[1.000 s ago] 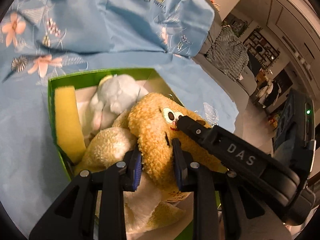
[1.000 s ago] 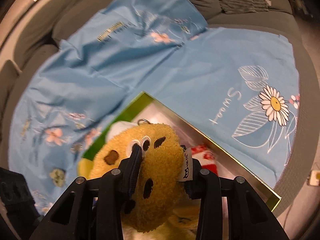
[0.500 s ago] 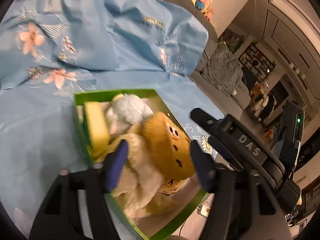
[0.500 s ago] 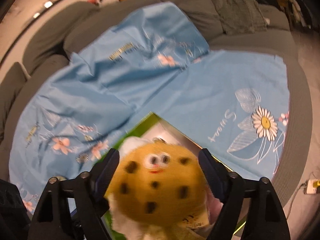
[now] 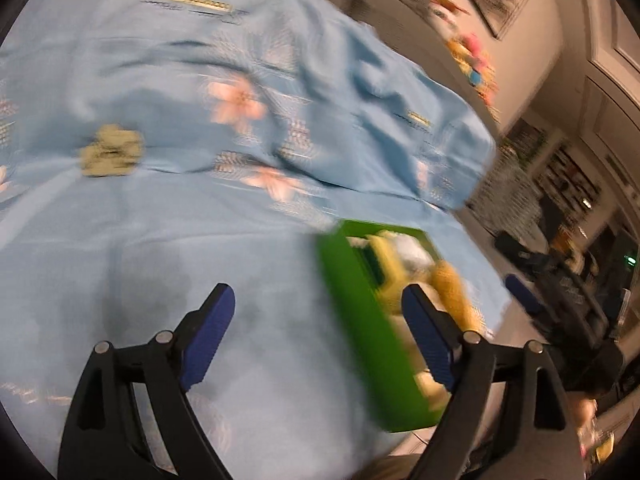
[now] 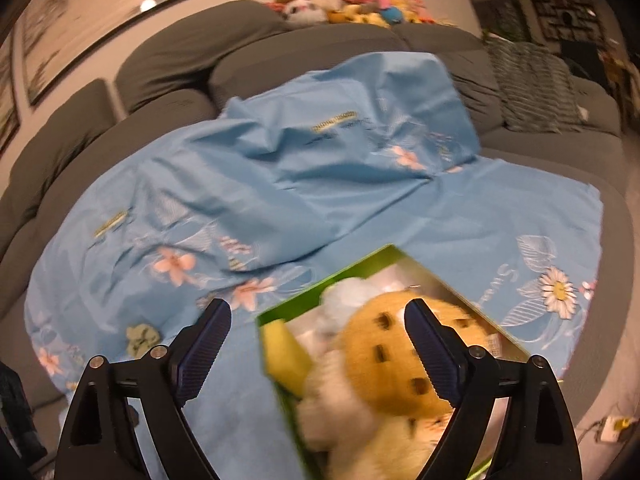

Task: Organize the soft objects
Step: 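Move the right gripper to the green cloth and grasp it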

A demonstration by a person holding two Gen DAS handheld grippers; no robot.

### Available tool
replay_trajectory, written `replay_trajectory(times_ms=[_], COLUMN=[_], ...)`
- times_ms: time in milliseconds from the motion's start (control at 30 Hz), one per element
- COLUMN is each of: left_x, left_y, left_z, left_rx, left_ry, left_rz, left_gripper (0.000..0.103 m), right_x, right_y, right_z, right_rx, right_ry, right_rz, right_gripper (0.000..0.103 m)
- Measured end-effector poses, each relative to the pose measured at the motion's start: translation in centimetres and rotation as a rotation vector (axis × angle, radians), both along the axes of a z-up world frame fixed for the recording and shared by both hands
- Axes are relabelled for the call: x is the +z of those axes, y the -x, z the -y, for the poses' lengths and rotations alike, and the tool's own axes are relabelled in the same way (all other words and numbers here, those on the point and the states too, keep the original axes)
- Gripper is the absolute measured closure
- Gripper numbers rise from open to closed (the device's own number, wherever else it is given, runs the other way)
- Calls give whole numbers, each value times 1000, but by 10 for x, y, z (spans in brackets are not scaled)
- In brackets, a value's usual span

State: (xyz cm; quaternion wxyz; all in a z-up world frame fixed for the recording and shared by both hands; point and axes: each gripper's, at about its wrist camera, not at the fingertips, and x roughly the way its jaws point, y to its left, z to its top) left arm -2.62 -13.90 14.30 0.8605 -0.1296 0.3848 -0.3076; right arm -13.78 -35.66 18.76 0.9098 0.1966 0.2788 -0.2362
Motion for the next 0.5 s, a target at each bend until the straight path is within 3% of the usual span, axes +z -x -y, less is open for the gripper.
replay_trajectory(times_ms=[233, 400, 500], left_x=[-34, -76, -83], left_y=[-8, -22, -24], left_z=[-99, -158, -173], left_rx=[236, 436, 467], left_ry=[-70, -102, -108], left_rz=[-1, -101, -133], left_gripper=[17, 17, 17], right_x=[-9, -43, -66], right_y=[-29, -60, -76], right_z=[-71, -124, -148], right_rx=[235, 353, 396], right_ry=[-32, -29, -33], right_rz=[2, -75, -137], right_gripper=[8, 8, 8])
